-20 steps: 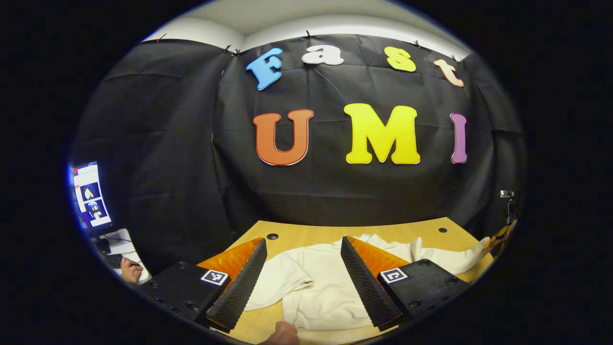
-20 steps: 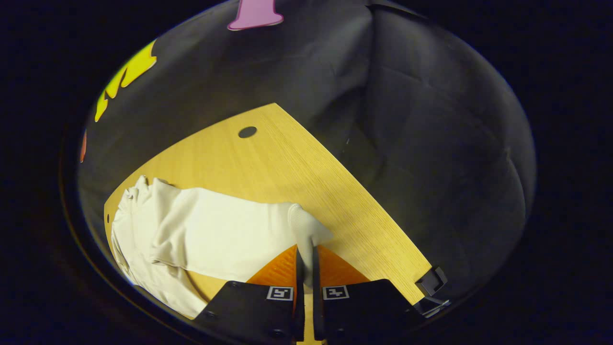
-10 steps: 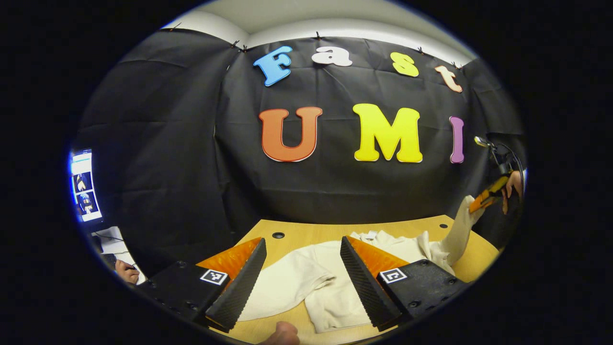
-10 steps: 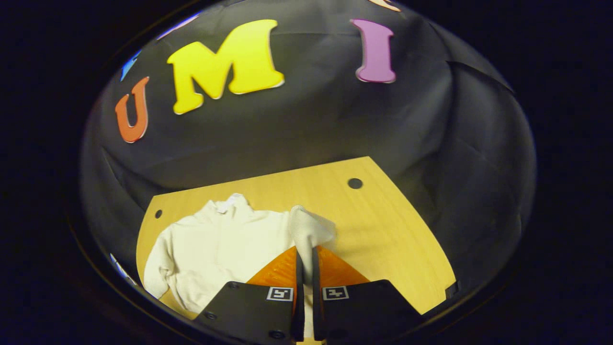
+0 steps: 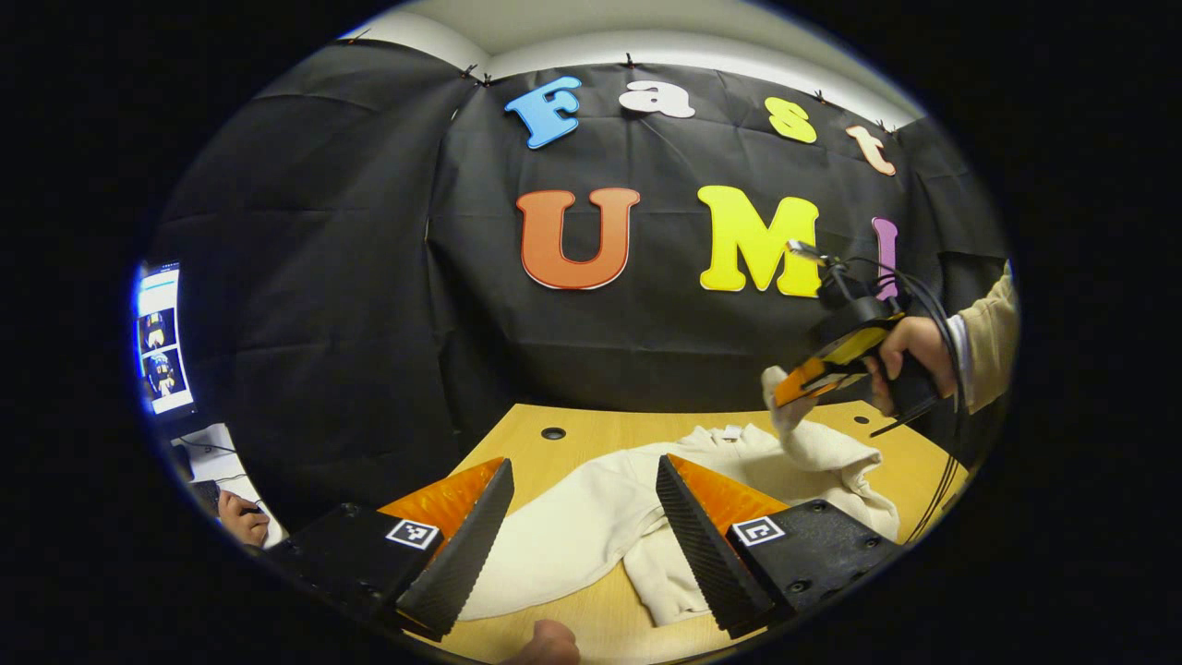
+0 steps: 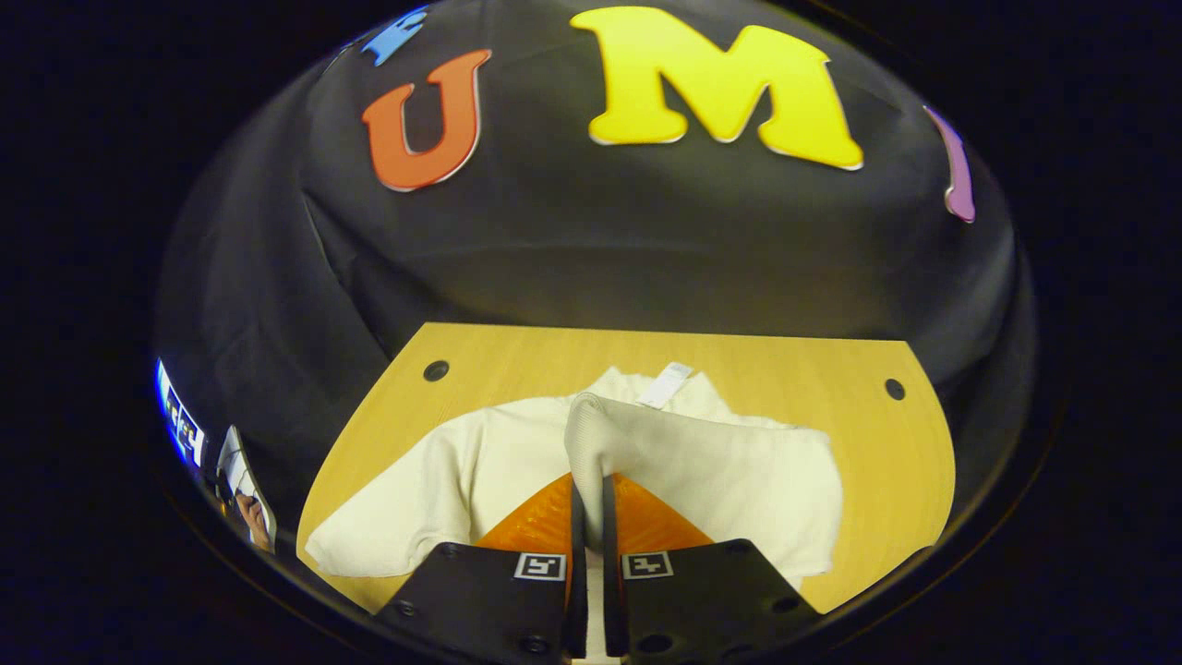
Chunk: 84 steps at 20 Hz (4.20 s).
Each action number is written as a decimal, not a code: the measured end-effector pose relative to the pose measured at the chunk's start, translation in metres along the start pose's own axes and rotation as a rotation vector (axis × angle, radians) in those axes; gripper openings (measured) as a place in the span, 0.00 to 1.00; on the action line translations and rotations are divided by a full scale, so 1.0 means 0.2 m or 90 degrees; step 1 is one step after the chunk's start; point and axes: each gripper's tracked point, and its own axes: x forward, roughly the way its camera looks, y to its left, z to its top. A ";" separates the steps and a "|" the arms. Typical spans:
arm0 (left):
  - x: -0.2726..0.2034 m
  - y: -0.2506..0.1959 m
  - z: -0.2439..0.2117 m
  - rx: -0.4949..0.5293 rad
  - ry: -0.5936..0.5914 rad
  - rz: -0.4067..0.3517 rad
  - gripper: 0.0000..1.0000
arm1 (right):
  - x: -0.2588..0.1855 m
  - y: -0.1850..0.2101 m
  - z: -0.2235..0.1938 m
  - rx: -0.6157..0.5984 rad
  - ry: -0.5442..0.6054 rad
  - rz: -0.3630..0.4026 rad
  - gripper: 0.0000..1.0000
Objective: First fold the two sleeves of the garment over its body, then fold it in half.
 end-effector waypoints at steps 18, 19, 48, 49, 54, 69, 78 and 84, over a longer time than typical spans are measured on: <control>-0.12 0.41 -0.36 -0.029 0.070 0.117 0.98 | 0.47 0.50 -0.34 -0.159 0.103 0.076 0.77; -0.12 0.43 -0.36 -0.027 0.071 0.124 0.98 | 0.39 0.50 -0.34 -0.145 0.101 0.089 0.79; -0.14 0.85 -1.24 -0.336 0.520 0.456 0.96 | -0.71 -0.43 -0.54 -0.057 0.041 0.087 0.98; -0.12 0.85 -1.24 -0.340 0.531 0.454 0.95 | -0.71 -0.44 -0.55 -0.049 0.045 0.083 0.98; -0.08 0.82 -1.24 -0.369 0.583 0.441 0.76 | -0.70 -0.59 -0.47 -0.037 0.002 0.048 0.98; 0.08 0.56 -1.02 -0.245 0.620 0.332 0.04 | -0.91 -1.36 -0.68 0.146 -0.034 -0.011 0.95; 0.52 -0.14 -0.44 -0.211 0.557 0.183 0.04 | -0.87 -1.64 -0.78 0.180 -0.018 -0.028 0.98; 0.82 -0.64 -0.21 -0.164 0.541 0.089 0.04 | -0.86 -1.74 -0.86 0.201 -0.010 -0.026 0.98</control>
